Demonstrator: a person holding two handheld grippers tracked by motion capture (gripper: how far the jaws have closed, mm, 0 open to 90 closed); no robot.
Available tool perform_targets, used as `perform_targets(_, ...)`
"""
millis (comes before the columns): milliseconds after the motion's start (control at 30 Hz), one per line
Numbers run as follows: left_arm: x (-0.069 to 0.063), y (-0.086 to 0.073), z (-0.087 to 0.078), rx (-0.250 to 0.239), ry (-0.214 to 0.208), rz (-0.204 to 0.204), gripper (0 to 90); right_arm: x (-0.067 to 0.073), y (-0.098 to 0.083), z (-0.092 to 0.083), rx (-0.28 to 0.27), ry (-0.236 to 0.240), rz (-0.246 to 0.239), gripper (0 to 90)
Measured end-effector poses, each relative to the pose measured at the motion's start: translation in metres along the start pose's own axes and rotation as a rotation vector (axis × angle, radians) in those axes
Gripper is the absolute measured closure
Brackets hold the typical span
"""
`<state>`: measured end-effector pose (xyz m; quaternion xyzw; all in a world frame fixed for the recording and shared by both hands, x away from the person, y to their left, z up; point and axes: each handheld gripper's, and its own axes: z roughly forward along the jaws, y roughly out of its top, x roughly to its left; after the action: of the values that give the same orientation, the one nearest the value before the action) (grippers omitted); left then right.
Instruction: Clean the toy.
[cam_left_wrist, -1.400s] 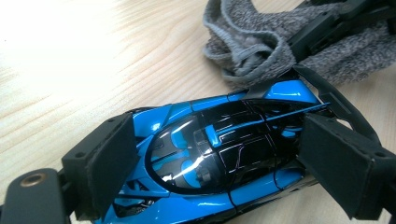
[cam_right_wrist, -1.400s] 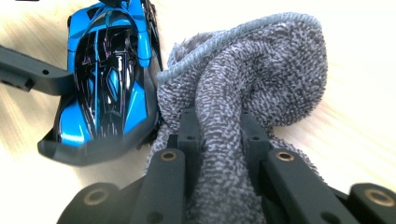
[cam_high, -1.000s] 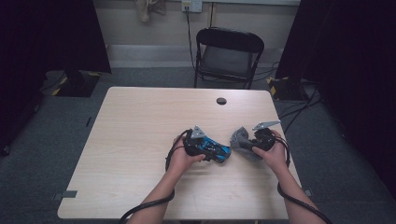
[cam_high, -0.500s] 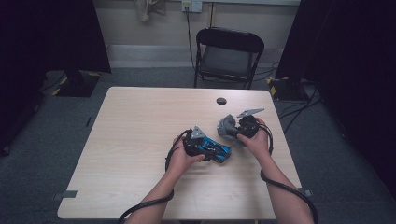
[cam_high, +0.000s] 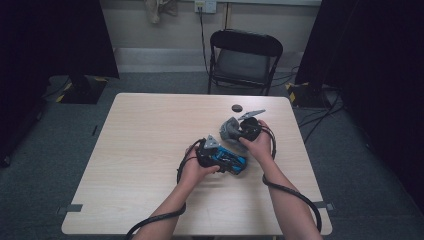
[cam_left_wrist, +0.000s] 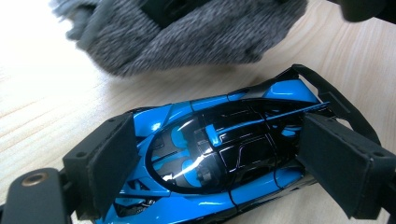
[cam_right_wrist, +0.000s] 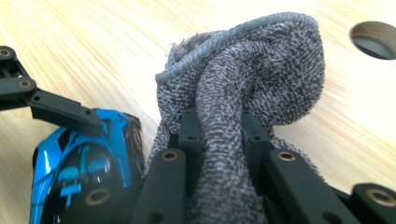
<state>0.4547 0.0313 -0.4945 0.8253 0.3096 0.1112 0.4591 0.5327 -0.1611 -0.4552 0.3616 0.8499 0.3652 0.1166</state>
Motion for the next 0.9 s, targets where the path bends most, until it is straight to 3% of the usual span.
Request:
perform_targets(367, 0.001, -0.002, -0.001, -0.013, -0.006, 0.001, 12.6, 0.020, -0.002, 0.028, 0.029, 0.055, -0.034, 74.4)
perform_targets(900, 0.002, -0.001, -0.001, -0.010, -0.007, -0.002, 13.3, 0.010, -0.020, 0.011, 0.035, 0.062, -0.021, 74.5)
